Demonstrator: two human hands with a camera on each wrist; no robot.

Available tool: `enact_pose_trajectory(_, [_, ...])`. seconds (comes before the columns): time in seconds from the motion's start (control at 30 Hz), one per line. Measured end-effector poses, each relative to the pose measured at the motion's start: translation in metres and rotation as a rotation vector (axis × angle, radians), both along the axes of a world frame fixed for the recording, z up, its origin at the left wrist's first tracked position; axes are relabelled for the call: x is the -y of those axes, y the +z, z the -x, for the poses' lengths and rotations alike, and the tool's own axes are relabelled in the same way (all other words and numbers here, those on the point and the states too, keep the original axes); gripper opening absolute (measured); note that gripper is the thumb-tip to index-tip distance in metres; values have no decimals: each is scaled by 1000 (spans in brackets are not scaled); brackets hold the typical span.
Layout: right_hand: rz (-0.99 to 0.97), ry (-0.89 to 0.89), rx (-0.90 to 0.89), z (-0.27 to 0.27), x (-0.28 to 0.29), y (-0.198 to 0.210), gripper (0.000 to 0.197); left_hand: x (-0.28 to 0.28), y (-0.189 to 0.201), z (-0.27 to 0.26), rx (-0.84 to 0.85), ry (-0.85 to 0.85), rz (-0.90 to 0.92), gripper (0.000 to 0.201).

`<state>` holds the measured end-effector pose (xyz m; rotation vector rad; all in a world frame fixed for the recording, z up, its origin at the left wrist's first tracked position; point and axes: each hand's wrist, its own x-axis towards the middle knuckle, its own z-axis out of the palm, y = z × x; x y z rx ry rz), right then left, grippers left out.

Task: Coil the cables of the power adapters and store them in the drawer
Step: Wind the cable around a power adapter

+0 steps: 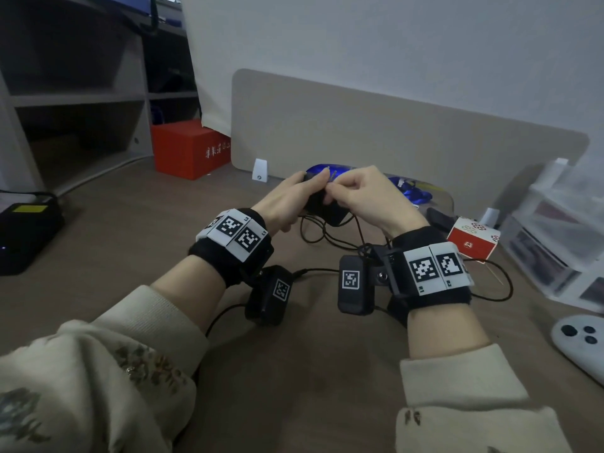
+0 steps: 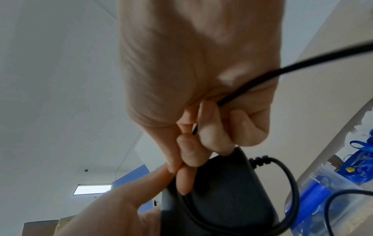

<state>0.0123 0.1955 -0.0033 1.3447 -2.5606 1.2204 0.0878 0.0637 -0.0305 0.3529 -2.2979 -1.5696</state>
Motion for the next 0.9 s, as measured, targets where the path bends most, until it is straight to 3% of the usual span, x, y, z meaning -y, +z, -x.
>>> enact_pose_trajectory(0.23, [179, 18, 12, -2, -5, 4, 25, 5, 5, -6, -39, -16, 51, 55])
enact_pose_trajectory(0.37, [330, 19, 68, 2, -4, 2, 29, 2, 10, -11, -60, -89, -43, 68])
enact_pose_trajectory(0.47, [391, 66, 110, -3, -4, 5, 32, -1, 12, -15, -90, -117, -109, 61])
enact_pose_trajectory(0.53, [400, 81, 165, -6, -5, 6, 31, -1, 12, -16, -122, -128, -158, 57])
enact_pose_trajectory(0.63, [360, 96, 266, -6, -6, 8, 34, 0, 11, -15, -141, -115, -167, 67])
enact_pose_trajectory(0.77, [344, 145, 407, -4, -8, 8, 33, 3, 9, -15, -171, -176, -213, 61])
enact_pose_trajectory(0.9, [315, 163, 417, -6, -3, 4, 27, 1, 11, -15, -209, -215, -285, 56])
